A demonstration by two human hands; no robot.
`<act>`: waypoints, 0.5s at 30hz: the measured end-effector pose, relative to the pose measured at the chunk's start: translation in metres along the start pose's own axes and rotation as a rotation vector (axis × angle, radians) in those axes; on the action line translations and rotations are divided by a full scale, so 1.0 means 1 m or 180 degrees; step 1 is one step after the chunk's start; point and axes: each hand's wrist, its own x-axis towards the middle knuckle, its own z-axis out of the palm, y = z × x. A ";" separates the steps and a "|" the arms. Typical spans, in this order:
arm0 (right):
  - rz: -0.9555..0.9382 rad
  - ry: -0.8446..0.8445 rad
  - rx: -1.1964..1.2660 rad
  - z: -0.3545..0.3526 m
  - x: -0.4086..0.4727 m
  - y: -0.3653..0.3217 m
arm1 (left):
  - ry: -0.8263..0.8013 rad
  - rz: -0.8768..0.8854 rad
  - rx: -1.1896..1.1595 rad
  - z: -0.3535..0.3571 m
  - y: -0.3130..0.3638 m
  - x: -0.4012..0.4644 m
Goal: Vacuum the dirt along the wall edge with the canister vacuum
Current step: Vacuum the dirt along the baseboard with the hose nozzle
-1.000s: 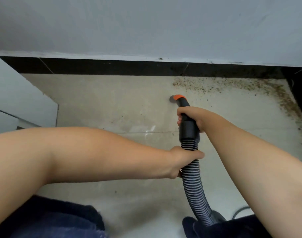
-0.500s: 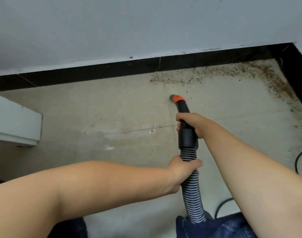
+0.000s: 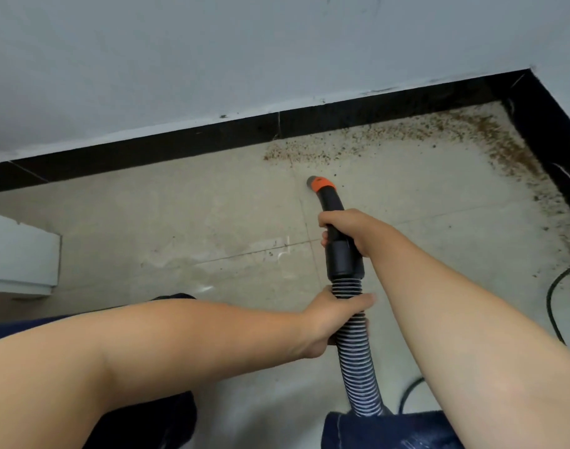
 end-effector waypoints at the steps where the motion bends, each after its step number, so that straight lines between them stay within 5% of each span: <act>1: 0.0029 -0.0003 0.0056 0.000 -0.002 0.001 | -0.0120 -0.0013 0.0009 -0.004 -0.001 -0.001; 5: 0.0026 -0.0025 0.0237 0.000 -0.004 0.006 | -0.0488 -0.0129 -0.0100 -0.014 -0.002 -0.002; 15: 0.0110 0.0427 0.0485 -0.033 -0.007 0.005 | -0.0489 -0.0173 -0.0233 0.013 0.009 0.009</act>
